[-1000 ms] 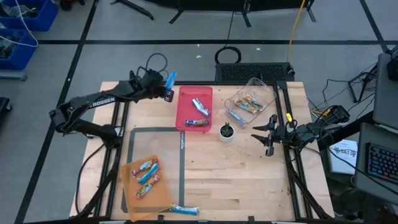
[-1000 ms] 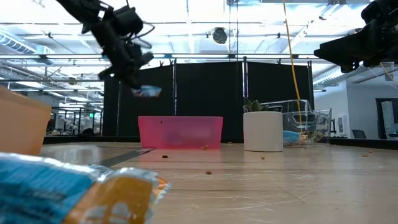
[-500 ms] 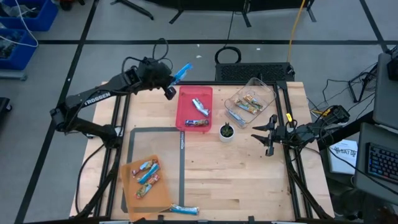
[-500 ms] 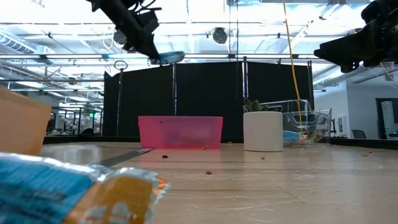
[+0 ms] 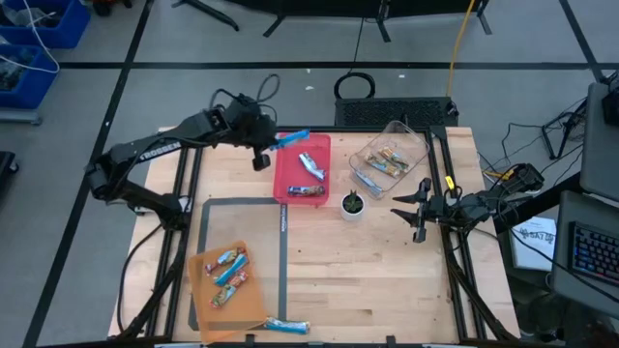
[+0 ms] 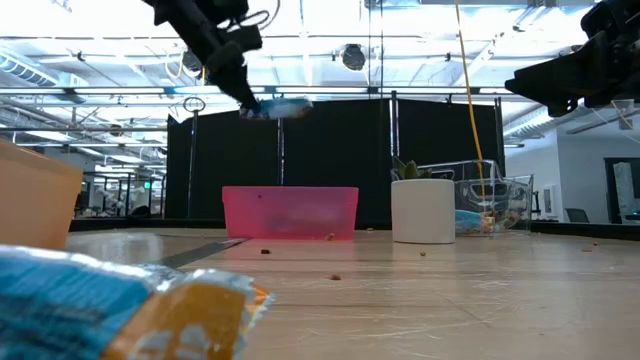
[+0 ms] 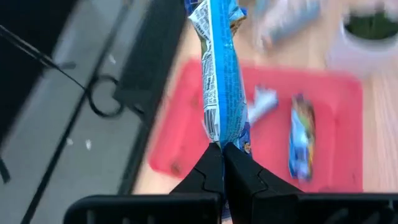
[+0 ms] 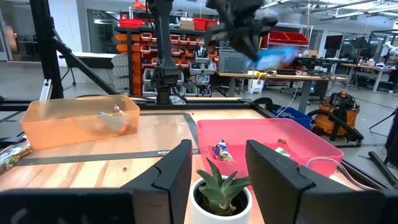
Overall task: Pick and place Granola Bars by type
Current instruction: Put the blue granola bar into the red bin
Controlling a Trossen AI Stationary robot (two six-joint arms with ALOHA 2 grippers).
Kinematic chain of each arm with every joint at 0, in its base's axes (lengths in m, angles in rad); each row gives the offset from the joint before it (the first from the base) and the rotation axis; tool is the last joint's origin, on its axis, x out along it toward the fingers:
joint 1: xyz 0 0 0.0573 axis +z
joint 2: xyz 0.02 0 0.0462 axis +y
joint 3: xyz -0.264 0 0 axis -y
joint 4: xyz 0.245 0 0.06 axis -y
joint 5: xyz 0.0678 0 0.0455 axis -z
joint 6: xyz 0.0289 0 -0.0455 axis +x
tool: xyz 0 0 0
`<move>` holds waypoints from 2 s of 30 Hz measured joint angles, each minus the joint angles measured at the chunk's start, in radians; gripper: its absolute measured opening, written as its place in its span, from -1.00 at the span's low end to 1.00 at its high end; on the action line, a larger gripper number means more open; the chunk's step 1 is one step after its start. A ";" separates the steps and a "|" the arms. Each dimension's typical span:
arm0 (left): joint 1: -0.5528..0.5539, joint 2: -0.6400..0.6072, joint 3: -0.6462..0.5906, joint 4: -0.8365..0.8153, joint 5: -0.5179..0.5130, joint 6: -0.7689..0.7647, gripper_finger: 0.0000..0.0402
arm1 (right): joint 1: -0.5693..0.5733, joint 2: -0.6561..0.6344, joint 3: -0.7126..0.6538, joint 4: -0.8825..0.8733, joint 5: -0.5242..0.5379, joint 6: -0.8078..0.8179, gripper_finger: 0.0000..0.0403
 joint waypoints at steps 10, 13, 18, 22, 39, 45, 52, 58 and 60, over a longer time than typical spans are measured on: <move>-0.022 0.115 -0.002 -0.045 0.028 0.102 -0.98 | 0.000 0.000 0.000 0.000 0.000 0.000 -0.30; -0.036 0.158 -0.002 -0.046 0.032 0.120 -0.98 | 0.000 0.000 0.000 0.000 0.000 0.000 -0.30; -0.057 0.220 -0.002 -0.037 0.031 0.127 -0.98 | 0.000 0.000 0.000 0.000 0.000 0.000 -0.30; -0.070 0.255 -0.002 -0.016 0.031 0.130 -0.98 | 0.000 0.000 0.000 0.000 0.000 0.000 -0.30; -0.084 0.369 -0.002 0.074 0.042 0.126 -0.98 | 0.000 0.000 0.000 0.000 0.000 0.000 -0.30; -0.089 0.407 -0.002 0.076 0.058 0.125 -0.98 | 0.000 0.000 0.000 0.000 0.000 0.000 -0.30; -0.094 0.431 -0.001 0.091 0.083 0.124 -0.98 | 0.000 0.000 0.000 0.000 0.000 0.000 -0.30; -0.097 0.477 -0.002 0.077 0.098 0.123 -0.98 | 0.000 0.000 0.000 0.000 0.000 0.000 -0.30; -0.099 0.481 -0.003 0.074 0.097 0.112 -0.97 | 0.000 0.000 0.000 0.000 0.000 0.000 -0.30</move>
